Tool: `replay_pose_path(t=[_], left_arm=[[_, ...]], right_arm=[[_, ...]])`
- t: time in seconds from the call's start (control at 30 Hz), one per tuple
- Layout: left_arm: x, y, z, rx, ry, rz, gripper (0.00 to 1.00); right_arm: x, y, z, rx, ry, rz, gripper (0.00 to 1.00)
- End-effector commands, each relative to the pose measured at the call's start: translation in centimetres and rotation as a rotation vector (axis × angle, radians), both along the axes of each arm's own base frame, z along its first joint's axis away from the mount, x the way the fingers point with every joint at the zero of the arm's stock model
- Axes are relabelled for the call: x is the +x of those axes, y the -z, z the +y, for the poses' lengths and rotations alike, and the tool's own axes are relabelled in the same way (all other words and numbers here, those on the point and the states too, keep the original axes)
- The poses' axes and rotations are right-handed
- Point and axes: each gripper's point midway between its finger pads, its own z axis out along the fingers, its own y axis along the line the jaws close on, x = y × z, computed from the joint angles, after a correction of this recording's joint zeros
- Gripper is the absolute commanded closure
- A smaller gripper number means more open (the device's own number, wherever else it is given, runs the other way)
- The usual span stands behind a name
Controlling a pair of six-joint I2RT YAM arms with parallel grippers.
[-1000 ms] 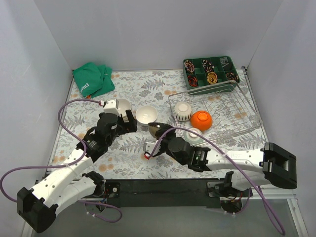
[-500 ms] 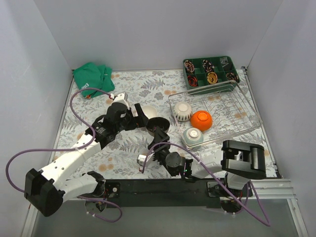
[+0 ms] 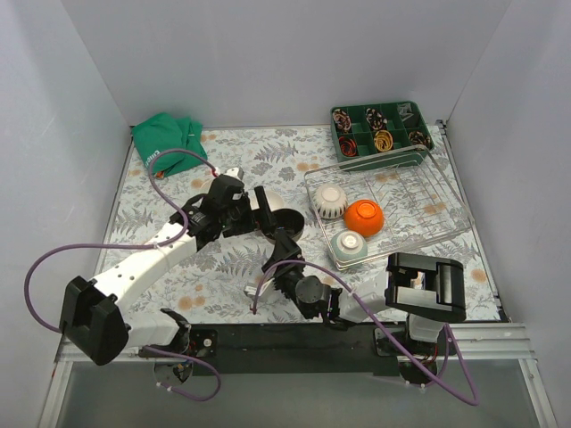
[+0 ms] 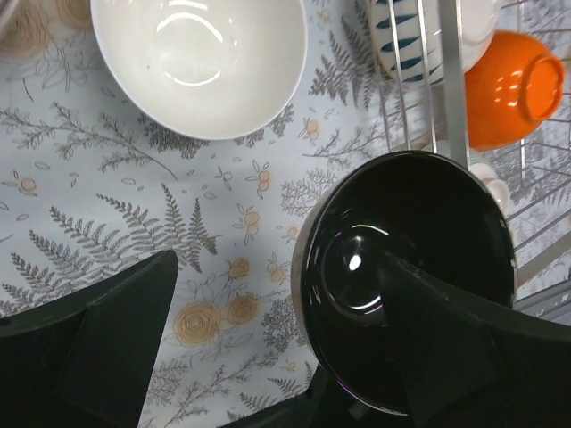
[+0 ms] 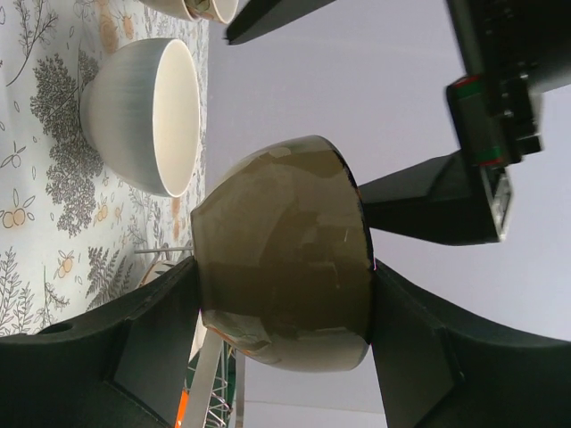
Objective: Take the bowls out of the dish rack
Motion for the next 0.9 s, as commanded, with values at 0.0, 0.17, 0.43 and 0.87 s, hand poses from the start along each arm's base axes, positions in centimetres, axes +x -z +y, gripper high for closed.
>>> replay_pose_path(t=[0.0,0.17,0.43,0.87], left_arm=[[-0.7,0.1,-0.6,-0.004,0.021,0.098,0.11],[-1.5,1.1,-0.7,0.000,0.029,0.157,0.30],[-1.9,2.5,-1.9,-0.021,0.068,0.232,0.86],[1.9,-1.6,1.4,0.101,-0.081,0.002,1.00]], right_arm=[[-0.3,-8.8,-1.1,0.521,-0.001,-0.068,0.99],[-0.2,-8.2,-1.0,0.519,0.003,-0.054,0.99],[-0.2,-7.7,-0.5,0.524,-0.001,-0.045,0.99],[0.0,-6.6,-0.8,0.534,0.017,-0.002,0.20]])
